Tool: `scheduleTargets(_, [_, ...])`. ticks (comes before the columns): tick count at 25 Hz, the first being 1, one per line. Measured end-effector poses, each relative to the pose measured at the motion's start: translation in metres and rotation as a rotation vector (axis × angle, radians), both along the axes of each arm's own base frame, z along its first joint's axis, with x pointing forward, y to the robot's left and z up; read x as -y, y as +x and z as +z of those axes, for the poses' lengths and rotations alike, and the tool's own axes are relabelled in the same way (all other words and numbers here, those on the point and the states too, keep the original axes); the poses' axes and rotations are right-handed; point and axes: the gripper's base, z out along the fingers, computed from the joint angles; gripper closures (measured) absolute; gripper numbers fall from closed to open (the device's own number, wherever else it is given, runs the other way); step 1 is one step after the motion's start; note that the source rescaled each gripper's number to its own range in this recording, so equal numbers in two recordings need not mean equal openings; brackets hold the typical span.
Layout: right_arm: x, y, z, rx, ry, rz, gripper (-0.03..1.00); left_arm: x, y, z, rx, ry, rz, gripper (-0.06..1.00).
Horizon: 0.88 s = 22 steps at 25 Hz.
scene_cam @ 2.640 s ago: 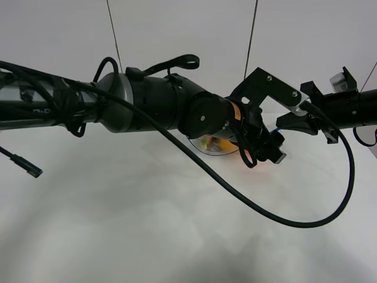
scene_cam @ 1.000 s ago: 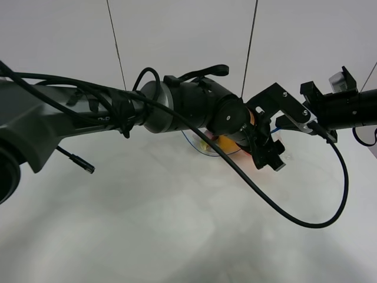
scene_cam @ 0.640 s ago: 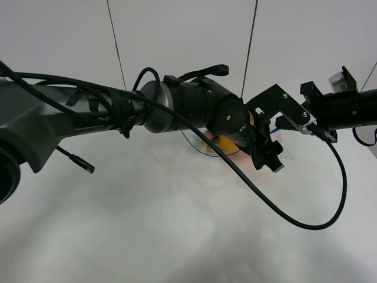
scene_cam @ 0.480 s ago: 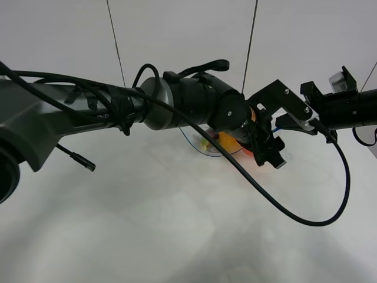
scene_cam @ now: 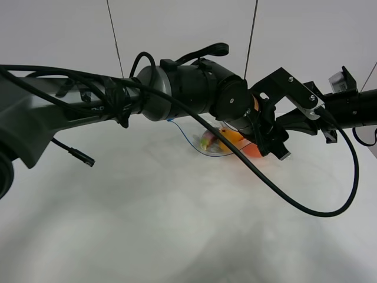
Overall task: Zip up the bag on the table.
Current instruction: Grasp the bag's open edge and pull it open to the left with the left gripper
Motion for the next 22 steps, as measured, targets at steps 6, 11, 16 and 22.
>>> scheduleTargets(6, [-0.0001, -0.0001, 0.0001, 0.000, 0.001, 0.002, 0.97, -0.0033, 0.0034, -0.0004, 0.005, 0.013, 0.005, 0.10])
scheduleTargets(11, [-0.0002, -0.0002, 0.0001, 0.002, 0.000, 0.004, 0.97, -0.0039, 0.0030, -0.0012, -0.001, 0.023, 0.005, 0.18])
scheduleTargets(16, [-0.0002, -0.0002, 0.0001, 0.002, 0.000, 0.004, 0.97, -0.0040, 0.0030, -0.0013, -0.001, 0.024, 0.005, 0.32])
scheduleTargets(22, [-0.0004, -0.0004, 0.0002, 0.002, 0.002, 0.007, 0.97, -0.0040, 0.0030, -0.0013, 0.000, 0.025, 0.005, 0.48])
